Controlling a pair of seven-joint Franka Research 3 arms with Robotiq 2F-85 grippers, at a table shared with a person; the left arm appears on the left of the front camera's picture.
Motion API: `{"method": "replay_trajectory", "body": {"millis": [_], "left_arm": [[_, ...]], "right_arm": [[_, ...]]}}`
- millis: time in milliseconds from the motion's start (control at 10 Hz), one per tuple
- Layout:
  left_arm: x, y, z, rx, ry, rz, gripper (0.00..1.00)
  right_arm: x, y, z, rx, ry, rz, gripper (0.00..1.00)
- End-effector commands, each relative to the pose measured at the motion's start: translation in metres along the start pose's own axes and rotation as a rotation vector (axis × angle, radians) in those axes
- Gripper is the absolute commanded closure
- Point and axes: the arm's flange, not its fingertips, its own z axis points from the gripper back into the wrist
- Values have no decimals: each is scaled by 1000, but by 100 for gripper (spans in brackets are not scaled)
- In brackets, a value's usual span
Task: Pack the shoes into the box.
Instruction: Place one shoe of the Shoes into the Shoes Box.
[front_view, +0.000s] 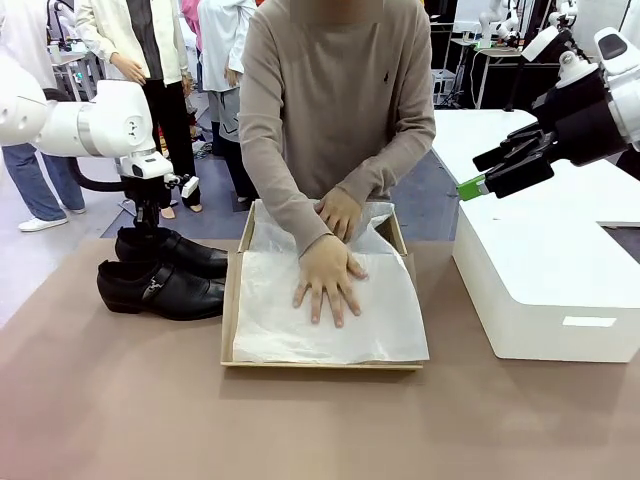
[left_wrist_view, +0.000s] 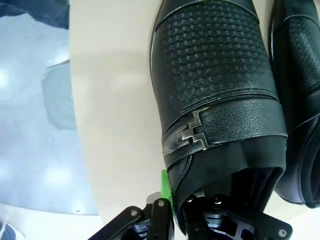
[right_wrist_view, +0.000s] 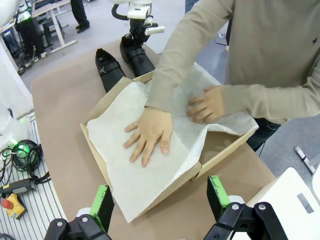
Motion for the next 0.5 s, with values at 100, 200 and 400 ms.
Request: {"method": "replay_trajectory", "body": {"millis": [100,200,400], "left_arm": [[-9,-17,17,44,-3,24,100],[-12,-19,23,57,1,30,100],[-14,-22,35,67,14,28,100]], "right_arm": [[0,-2,-1,10,-10,10,0],[0,-2,-1,10,-10,10,0],[0,-2,-1,10,-10,10,0]]}}
